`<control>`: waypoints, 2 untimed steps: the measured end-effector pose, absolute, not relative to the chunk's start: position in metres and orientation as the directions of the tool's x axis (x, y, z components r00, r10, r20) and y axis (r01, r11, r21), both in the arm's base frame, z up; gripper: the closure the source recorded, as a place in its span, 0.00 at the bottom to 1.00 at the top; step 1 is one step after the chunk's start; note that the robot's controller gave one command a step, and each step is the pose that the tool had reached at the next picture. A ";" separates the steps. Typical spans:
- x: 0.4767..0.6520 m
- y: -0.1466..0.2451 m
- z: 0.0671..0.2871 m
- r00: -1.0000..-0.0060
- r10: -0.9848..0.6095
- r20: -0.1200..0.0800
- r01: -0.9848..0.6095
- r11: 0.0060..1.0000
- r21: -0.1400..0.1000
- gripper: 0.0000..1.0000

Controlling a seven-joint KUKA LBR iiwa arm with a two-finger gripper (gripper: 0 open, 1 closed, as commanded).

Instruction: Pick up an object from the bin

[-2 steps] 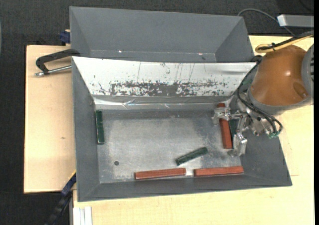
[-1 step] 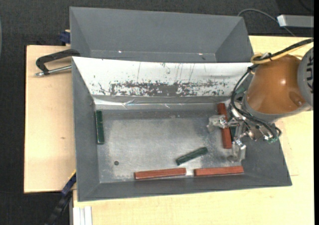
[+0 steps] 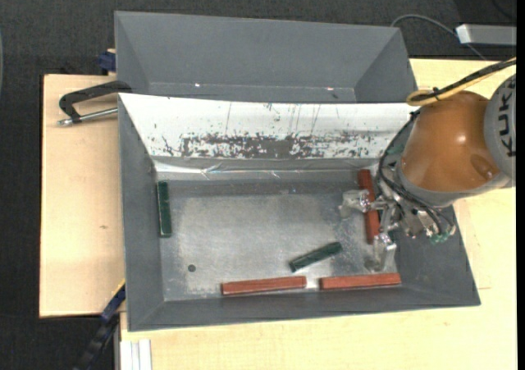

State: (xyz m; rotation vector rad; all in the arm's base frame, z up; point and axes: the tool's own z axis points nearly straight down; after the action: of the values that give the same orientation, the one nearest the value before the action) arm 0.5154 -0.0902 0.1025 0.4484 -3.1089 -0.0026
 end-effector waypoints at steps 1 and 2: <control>0.505 -0.098 0.098 -0.899 -0.437 -0.002 -0.437 0.899 0.001 0.00; 0.498 -0.063 0.083 -0.889 -0.459 0.000 -0.459 0.889 -0.002 0.00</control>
Offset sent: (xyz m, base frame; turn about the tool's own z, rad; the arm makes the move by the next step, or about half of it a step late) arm -0.0226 0.0705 -0.0325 -0.1910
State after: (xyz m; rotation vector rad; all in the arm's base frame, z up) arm 0.4981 -0.0630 0.0827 0.7419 -3.0536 0.0031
